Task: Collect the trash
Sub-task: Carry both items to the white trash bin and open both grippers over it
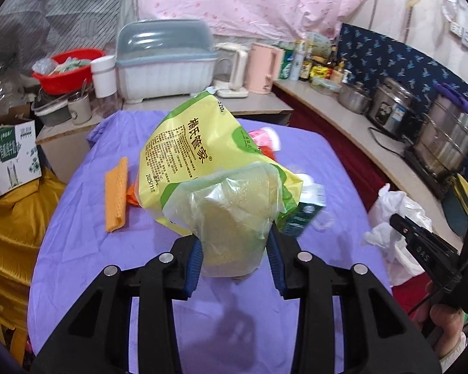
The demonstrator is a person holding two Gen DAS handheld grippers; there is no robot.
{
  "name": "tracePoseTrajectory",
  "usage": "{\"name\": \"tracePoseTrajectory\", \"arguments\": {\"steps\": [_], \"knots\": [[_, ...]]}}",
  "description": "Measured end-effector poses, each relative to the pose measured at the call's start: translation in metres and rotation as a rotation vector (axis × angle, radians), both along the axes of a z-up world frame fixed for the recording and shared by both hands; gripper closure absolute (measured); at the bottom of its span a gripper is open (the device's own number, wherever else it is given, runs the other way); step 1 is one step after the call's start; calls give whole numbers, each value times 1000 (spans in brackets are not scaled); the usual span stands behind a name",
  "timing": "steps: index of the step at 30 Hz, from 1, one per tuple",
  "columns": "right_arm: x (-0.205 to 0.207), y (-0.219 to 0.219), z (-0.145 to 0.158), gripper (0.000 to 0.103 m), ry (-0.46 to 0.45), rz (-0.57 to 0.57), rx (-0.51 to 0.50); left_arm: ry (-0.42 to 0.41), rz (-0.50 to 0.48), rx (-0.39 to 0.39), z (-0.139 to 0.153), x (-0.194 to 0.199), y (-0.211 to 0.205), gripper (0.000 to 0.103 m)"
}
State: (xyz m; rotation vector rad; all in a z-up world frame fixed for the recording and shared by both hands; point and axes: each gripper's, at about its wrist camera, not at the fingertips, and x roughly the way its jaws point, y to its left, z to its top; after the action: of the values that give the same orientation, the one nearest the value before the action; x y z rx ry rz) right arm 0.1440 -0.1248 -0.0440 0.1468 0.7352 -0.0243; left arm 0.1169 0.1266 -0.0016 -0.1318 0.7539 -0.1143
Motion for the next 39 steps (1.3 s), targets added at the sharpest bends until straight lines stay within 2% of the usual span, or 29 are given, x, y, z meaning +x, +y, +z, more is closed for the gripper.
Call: {"name": "tracePoseTrajectory", "arguments": {"steps": [4, 8, 17, 23, 28, 32, 37, 39], "knots": [[-21, -21, 17, 93, -43, -33, 3, -43, -72, 8, 20, -17, -34, 68], [-41, -52, 27, 93, -69, -88, 10, -82, -195, 19, 34, -30, -86, 68], [-82, -160, 27, 93, -72, -290, 6, -65, -469, -6, 30, -26, -210, 68], [-87, -213, 14, 93, -53, -368, 7, -13, -642, -16, 6, -14, -295, 68], [-81, -238, 0, 93, -34, -399, 20, 88, -735, -25, -29, 11, -353, 67], [-74, -251, -10, 93, -20, -413, 22, 184, -779, -68, -58, 36, -376, 62], [-65, -255, -21, 93, 0, -411, 45, 270, -740, -110, -88, 66, -379, 53], [-59, -253, -24, 93, 4, -403, 48, 268, -719, -105, -90, 69, -370, 48]]}}
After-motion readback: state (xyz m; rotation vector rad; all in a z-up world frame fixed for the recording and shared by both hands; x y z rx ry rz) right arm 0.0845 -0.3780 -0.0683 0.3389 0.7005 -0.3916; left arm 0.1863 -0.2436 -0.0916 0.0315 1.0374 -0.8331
